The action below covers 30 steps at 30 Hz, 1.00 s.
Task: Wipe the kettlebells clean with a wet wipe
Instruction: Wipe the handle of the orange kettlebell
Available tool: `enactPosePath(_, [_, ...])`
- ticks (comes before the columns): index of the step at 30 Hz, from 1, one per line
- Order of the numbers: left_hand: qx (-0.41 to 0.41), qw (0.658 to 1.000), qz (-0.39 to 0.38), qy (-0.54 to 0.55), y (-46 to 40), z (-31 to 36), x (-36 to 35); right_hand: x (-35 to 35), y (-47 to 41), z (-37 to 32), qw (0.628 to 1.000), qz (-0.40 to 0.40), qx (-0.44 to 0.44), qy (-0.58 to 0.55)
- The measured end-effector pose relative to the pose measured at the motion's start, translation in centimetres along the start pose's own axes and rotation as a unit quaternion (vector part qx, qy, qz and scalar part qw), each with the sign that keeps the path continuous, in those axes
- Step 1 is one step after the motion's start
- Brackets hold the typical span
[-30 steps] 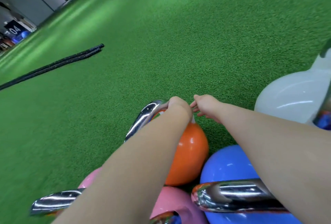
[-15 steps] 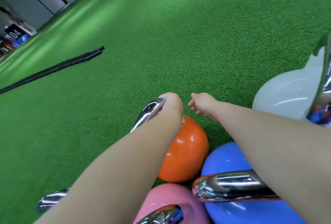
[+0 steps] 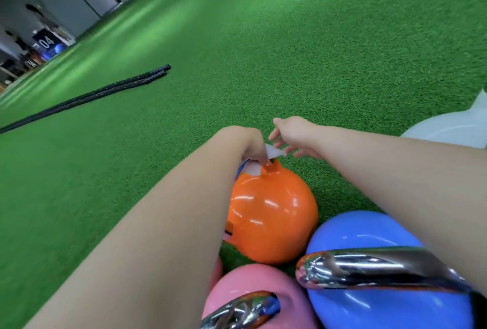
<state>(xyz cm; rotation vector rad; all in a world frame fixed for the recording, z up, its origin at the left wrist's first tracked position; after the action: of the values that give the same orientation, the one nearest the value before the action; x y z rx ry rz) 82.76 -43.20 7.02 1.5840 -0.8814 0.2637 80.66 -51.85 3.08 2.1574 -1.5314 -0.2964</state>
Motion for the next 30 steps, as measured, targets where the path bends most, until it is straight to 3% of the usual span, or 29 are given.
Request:
enactPosePath(3, [-0.046,0.969,0.039,0.238,1.4,-2.5,-1.7,-0.6,0.9,-0.6,1.000,-0.015,0.001,0.022])
enactPosePath(7, [-0.104,0.900,0.095,0.412,3.1,-4.3,-4.8,-1.4,4.1,-1.6,0.996,-0.058,-0.001,0.073])
enactPosePath(14, [-0.067,0.871,0.178,0.454,5.2,-6.8,-9.5,-0.5,12.2,-0.6,0.985,-0.089,-0.002,0.146])
enactPosePath(20, [-0.036,0.823,0.205,0.529,5.8,-7.3,-12.9,-0.3,15.5,3.4,0.995,-0.081,0.016,0.053])
enactPosePath(24, [0.026,0.826,0.218,0.519,5.2,-7.9,-14.1,-0.9,15.5,5.7,0.995,-0.091,0.011,-0.035])
enactPosePath(27, [0.084,0.853,0.151,0.493,5.6,-8.0,-15.3,-1.2,15.4,5.9,0.995,-0.102,0.012,-0.011])
enactPosePath(28, [0.078,0.835,0.116,0.532,5.8,-7.5,-16.0,-1.2,15.3,5.8,0.995,-0.100,0.014,-0.010])
enactPosePath(30, [0.036,0.734,0.050,0.677,6.6,-5.9,-17.0,-0.9,15.2,5.6,0.995,-0.093,0.014,-0.022])
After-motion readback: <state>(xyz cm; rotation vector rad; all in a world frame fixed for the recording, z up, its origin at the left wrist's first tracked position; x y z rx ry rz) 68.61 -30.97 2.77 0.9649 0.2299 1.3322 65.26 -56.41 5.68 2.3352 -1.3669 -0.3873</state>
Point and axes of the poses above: each hand's wrist, its own y-axis away from the middle knuckle, its own x-axis out of the back of the hand, z = x × y, the point moved 6 cm from there along -y, towards the middle knuckle, and after that the axes turned 14 degrees about -z, right-handed, at the moved point
